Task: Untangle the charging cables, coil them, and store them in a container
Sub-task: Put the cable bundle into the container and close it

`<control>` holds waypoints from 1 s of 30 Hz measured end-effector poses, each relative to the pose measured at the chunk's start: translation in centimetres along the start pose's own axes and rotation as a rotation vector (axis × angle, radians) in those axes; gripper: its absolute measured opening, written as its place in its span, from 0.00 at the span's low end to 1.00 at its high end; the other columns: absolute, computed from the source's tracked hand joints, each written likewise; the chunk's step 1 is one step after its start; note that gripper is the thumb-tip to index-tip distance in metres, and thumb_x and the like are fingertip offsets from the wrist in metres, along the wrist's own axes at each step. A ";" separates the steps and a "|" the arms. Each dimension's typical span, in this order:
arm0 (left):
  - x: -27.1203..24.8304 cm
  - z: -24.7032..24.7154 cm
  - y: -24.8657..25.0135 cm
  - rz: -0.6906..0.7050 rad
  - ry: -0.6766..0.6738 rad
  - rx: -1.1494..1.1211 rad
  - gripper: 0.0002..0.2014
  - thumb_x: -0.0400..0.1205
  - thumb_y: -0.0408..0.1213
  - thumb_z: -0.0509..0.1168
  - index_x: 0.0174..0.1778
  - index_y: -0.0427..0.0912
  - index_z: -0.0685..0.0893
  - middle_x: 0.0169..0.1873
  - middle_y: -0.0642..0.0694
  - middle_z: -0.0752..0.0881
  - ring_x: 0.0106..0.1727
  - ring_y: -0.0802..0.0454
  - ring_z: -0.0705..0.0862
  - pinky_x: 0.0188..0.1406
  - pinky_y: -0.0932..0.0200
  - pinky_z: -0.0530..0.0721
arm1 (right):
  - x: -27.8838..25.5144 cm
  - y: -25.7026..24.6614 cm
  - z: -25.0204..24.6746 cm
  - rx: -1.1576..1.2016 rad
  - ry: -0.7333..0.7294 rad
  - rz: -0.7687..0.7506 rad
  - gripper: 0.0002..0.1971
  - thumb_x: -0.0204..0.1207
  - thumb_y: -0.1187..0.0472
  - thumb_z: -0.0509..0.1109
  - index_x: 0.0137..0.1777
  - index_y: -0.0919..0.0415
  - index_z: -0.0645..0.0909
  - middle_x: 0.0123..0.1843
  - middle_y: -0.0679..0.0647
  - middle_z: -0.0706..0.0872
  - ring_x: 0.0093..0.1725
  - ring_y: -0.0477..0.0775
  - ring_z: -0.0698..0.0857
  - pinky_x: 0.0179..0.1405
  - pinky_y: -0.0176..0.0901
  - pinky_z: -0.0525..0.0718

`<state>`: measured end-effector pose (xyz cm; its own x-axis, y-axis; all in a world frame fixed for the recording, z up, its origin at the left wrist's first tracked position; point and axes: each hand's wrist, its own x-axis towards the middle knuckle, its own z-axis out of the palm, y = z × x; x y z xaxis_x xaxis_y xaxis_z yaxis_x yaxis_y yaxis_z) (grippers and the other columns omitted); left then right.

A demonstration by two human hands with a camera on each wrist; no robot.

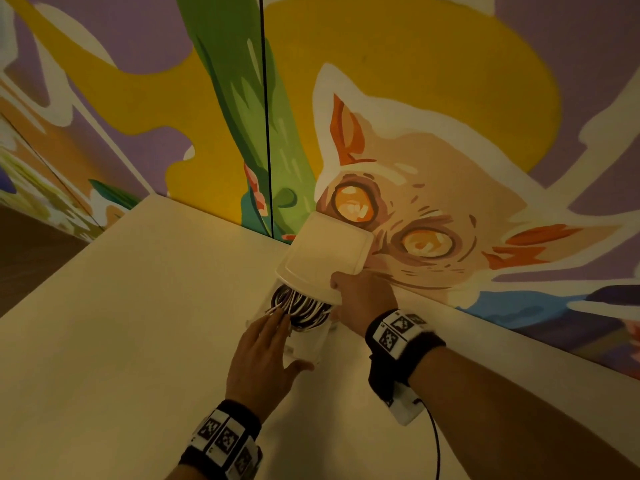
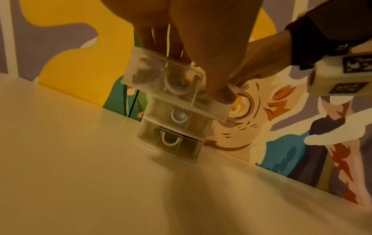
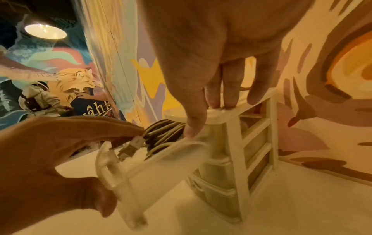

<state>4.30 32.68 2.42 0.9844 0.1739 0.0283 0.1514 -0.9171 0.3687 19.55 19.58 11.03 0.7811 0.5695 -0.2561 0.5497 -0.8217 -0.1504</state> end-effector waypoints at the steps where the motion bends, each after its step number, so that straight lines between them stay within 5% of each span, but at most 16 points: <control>1: 0.0 0.0 0.1 0.000 -0.007 -0.005 0.44 0.71 0.69 0.57 0.70 0.33 0.78 0.69 0.38 0.82 0.69 0.41 0.79 0.66 0.45 0.82 | 0.1 -0.3 -0.1 -0.019 0.002 0.003 0.22 0.67 0.52 0.78 0.59 0.54 0.77 0.54 0.60 0.85 0.53 0.65 0.84 0.48 0.50 0.83; 12: 0.7 -0.6 0.8 0.061 -0.020 0.153 0.42 0.74 0.66 0.52 0.64 0.30 0.83 0.62 0.35 0.86 0.64 0.38 0.84 0.63 0.44 0.84 | -0.3 -2.0 -1.0 -0.059 -0.038 -0.058 0.23 0.74 0.49 0.68 0.68 0.55 0.74 0.58 0.63 0.84 0.55 0.66 0.84 0.50 0.50 0.82; 18: 0.4 0.1 1.6 0.003 0.102 0.012 0.41 0.64 0.58 0.75 0.66 0.30 0.81 0.63 0.35 0.85 0.65 0.37 0.82 0.65 0.41 0.82 | -0.7 -2.0 -1.4 -0.034 -0.093 -0.044 0.26 0.71 0.54 0.71 0.70 0.54 0.74 0.62 0.63 0.82 0.59 0.66 0.83 0.56 0.52 0.84; 25: 3.9 0.8 3.7 -0.095 0.230 -0.218 0.37 0.60 0.43 0.83 0.65 0.38 0.81 0.64 0.37 0.81 0.66 0.35 0.78 0.73 0.40 0.70 | -0.9 -1.7 -1.4 -0.033 -0.113 -0.030 0.28 0.67 0.56 0.72 0.69 0.54 0.73 0.58 0.63 0.83 0.55 0.65 0.84 0.51 0.52 0.86; 27: 2.6 1.0 4.2 -0.178 0.346 -0.334 0.33 0.64 0.37 0.82 0.65 0.39 0.81 0.66 0.36 0.77 0.69 0.37 0.74 0.72 0.38 0.72 | -1.0 -1.4 -1.2 -0.020 -0.115 -0.019 0.27 0.68 0.57 0.70 0.69 0.54 0.73 0.57 0.63 0.83 0.55 0.66 0.84 0.51 0.52 0.86; 30: -0.3 0.7 4.4 -0.537 0.457 -0.800 0.23 0.75 0.31 0.73 0.67 0.41 0.77 0.67 0.40 0.76 0.63 0.46 0.78 0.63 0.48 0.81 | -1.0 -1.0 -0.9 0.012 -0.099 -0.006 0.26 0.70 0.59 0.67 0.70 0.53 0.72 0.58 0.64 0.83 0.55 0.67 0.84 0.52 0.53 0.86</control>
<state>4.78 28.34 3.38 0.6534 0.7562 -0.0347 0.2892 -0.2070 0.9346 18.47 19.87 12.35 0.7443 0.5700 -0.3481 0.5505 -0.8187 -0.1635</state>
